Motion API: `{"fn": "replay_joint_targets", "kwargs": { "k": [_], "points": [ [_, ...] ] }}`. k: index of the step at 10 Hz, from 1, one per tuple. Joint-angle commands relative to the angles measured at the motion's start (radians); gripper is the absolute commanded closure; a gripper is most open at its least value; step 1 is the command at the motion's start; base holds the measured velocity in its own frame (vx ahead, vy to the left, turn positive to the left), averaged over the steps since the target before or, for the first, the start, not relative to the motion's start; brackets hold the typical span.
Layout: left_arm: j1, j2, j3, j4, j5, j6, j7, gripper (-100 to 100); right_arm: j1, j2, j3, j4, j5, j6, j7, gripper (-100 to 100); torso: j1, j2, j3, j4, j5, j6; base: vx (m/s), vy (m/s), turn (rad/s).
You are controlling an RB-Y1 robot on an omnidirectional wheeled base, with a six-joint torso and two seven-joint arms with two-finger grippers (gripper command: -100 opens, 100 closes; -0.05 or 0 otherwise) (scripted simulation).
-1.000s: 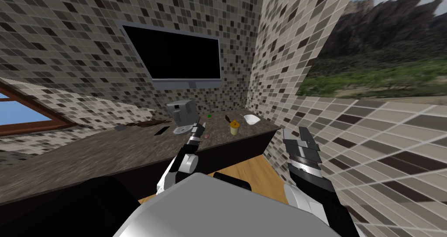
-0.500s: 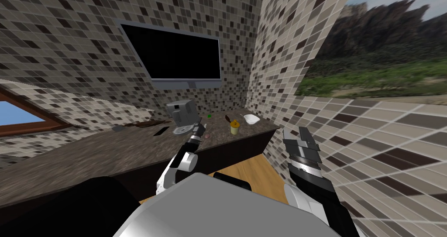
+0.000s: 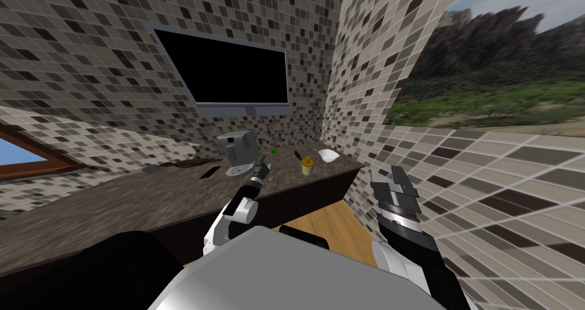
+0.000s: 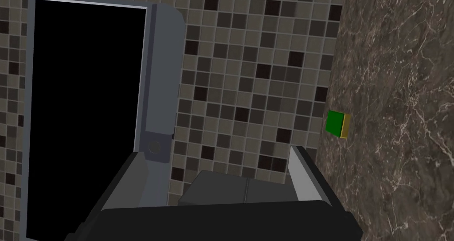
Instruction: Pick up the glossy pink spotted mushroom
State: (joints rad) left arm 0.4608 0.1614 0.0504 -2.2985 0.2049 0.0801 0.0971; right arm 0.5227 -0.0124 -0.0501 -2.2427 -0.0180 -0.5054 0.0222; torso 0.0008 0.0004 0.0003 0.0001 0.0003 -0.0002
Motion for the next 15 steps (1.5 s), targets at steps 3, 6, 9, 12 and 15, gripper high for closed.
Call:
{"fn": "replay_joint_targets", "kwargs": {
  "k": [3, 6, 9, 12, 15],
  "points": [
    [-0.012, 0.008, 0.012, -0.006, 0.009, 0.092, 0.009, -100, 0.0, 0.0, 0.0, 0.0, 0.0, 0.0, 0.0, 0, 0.0, 0.0, 0.0, 0.0, 0.0, 0.0, -0.01, 0.012, -0.028],
    [-0.027, 0.021, 0.031, -0.009, 0.023, 0.186, 0.023, -100, 0.0, 0.0, 0.0, 0.0, 0.0, 0.0, 0.0, 0, 0.0, 0.0, 0.0, 0.0, 0.0, 0.0, -0.012, 0.015, -0.052],
    [-0.036, 0.028, 0.042, -0.009, 0.029, 0.272, 0.03, -100, 0.0, 0.0, 0.0, 0.0, 0.0, 0.0, 0.0, 0, 0.0, 0.0, 0.0, 0.0, 0.0, 0.0, -0.011, 0.01, -0.03],
    [-0.045, 0.033, 0.053, -0.009, 0.035, 0.349, 0.037, -100, 0.0, 0.0, 0.0, 0.0, 0.0, 0.0, 0.0, 0, 0.0, 0.0, 0.0, 0.0, 0.0, 0.0, -0.007, 0.007, -0.037],
    [-0.054, 0.039, 0.065, -0.007, 0.04, 0.435, 0.043, -100, 0.0, 0.0, 0.0, 0.0, 0.0, 0.0, 0.0, 0, 0.0, 0.0, 0.0, 0.0, 0.0, 0.0, -0.009, 0.01, -0.046]
  ]
}}
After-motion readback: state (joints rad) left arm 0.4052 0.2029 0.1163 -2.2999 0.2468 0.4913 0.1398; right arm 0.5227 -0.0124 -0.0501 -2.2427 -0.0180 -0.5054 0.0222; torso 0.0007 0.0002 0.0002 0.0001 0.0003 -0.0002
